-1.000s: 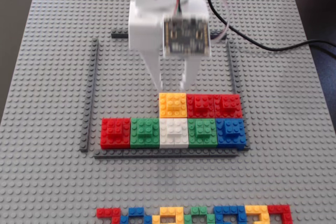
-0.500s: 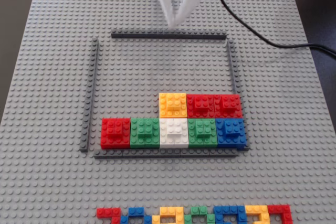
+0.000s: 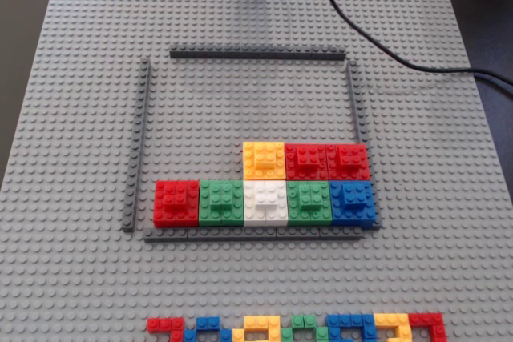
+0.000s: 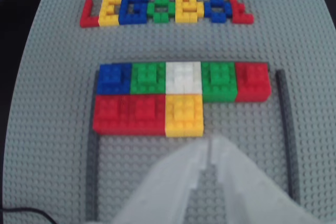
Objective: Grab the cube and place it into the grid
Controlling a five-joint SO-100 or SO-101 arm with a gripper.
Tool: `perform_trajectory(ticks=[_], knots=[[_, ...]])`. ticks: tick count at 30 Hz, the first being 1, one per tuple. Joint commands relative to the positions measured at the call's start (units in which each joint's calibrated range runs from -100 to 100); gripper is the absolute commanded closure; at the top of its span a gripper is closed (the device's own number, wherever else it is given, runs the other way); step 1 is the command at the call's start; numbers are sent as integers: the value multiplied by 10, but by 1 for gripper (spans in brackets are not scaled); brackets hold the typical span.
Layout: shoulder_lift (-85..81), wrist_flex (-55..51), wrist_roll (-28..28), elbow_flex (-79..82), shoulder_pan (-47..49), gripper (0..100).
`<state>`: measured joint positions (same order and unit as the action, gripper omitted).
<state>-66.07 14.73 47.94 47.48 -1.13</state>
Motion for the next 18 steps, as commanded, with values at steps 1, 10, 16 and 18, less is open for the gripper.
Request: perform_trajectory(ticks=[1,10,16,18], knots=[[-80,27,-8,49,6,100],[-206,59,-7,185,7,100],[-238,73,-14,226,10,100],[-252,78,-14,247,11,100]])
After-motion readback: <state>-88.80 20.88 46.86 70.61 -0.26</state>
